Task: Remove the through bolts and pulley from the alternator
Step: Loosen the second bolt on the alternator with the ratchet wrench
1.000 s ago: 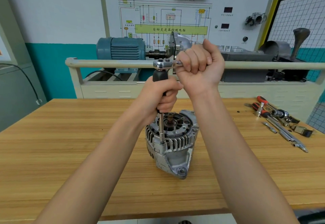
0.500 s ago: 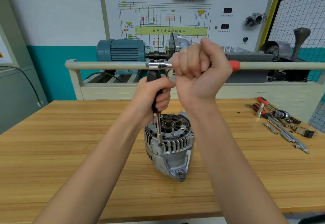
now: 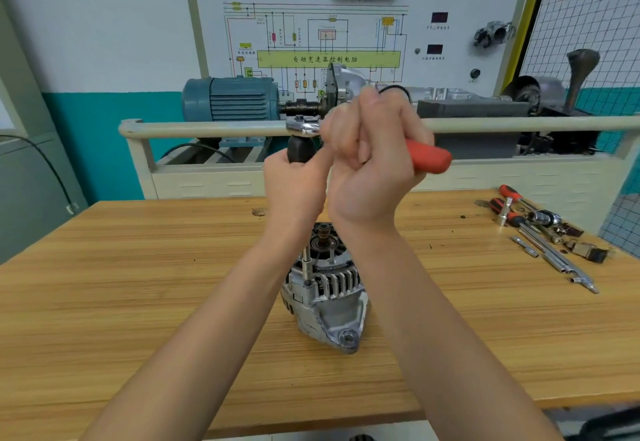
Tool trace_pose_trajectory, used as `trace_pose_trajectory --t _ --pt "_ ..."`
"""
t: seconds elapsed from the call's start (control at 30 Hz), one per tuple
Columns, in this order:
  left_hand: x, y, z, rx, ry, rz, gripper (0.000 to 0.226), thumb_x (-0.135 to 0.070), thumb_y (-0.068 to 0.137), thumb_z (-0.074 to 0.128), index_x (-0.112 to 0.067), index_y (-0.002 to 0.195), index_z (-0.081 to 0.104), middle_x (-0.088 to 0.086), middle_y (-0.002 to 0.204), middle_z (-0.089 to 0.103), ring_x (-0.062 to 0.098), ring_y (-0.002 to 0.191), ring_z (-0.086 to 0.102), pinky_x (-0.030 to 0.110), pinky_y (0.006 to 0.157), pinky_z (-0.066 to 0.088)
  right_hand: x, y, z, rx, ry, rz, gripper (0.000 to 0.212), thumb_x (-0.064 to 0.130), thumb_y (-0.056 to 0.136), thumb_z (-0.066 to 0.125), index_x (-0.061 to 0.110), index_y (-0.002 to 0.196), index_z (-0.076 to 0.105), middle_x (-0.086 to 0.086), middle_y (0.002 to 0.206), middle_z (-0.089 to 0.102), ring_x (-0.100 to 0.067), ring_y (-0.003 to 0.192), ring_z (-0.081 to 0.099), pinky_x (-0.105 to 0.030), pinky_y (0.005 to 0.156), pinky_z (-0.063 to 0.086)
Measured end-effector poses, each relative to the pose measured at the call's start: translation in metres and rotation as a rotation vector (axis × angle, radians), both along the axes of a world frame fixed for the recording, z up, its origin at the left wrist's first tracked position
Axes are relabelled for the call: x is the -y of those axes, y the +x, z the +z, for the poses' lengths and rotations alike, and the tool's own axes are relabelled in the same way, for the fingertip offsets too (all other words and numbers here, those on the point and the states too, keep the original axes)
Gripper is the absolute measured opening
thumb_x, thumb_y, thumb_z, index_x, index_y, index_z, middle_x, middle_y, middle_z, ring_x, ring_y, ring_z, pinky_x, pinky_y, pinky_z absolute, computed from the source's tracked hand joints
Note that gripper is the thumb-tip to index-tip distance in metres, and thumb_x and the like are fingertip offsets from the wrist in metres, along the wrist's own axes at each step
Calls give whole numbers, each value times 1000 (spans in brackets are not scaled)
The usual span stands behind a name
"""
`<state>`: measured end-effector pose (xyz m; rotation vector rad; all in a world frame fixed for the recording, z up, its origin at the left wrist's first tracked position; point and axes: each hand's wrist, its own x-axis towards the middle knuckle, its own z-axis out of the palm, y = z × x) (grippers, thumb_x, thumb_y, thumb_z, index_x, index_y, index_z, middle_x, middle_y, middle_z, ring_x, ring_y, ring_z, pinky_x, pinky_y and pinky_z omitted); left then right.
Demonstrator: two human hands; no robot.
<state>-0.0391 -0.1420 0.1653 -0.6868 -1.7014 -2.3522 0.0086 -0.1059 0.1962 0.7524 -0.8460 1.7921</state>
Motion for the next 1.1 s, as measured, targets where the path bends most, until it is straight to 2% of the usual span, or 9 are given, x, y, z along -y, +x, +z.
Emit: trace_pose_trajectory --t 0.17,0.27,0.37,0.53,0.67,0.77,0.9,1.03,1.1 --pt "17 -2 0 -14 -19 -245 43 6 81 55 -15 51 33 -5 39 27 10 33 20 14 38 20 -15 2 11 63 20 327 52 6 82 42 22 33 37 7 32 26 -8 33 15 -22 44 19" --pt "27 -5 4 -33 -99 -533 34 -6 74 56 -16 47 39 -4 36 28 10 30 22 15 36 22 -33 -4 16 185 -160 690 49 12 80 41 17 32 33 5 30 23 -13 37 6 -21 40 18" --pt "31 -6 7 -21 -174 -692 35 -11 74 54 -19 43 40 -6 35 27 8 29 21 14 35 20 -41 -8 16 194 -299 843 48 13 80 40 16 33 31 4 29 22 -11 38 5 -21 37 17" --pt "21 -3 6 32 -126 -402 46 -1 82 51 -20 44 32 -6 37 22 9 31 15 14 38 16 -28 -3 10 130 -239 571 47 11 80 42 19 34 32 5 32 22 -13 38 7 -22 39 19" --pt "6 1 6 37 -49 -15 45 1 83 58 -17 53 30 -6 43 26 6 35 21 14 36 20 -1 1 3 20 -14 105 48 1 81 44 21 38 37 5 36 26 -9 36 20 -27 48 18" --pt "2 3 4 -17 -59 40 44 0 83 62 -16 55 32 -6 46 29 4 39 23 16 38 22 9 3 0 0 43 -113 43 -2 79 47 21 44 38 6 41 30 -10 41 24 -31 49 18" --pt "17 -2 4 -2 -60 -263 39 3 81 56 -15 55 34 -6 40 29 10 34 23 15 38 22 -13 4 11 55 37 238 52 5 84 41 22 35 38 7 33 27 -9 34 17 -23 44 21" --pt "28 -5 4 -74 -65 -565 33 -5 74 56 -16 49 39 -4 37 27 9 30 22 14 37 22 -35 -5 15 187 -232 758 50 12 82 39 17 33 33 4 30 22 -12 37 6 -22 38 18" --pt "28 -6 6 -63 -100 -624 36 -6 74 55 -19 45 38 -6 35 25 8 28 20 13 36 20 -38 -8 13 173 -301 795 48 13 81 39 16 33 32 4 30 21 -11 32 9 -22 37 18"
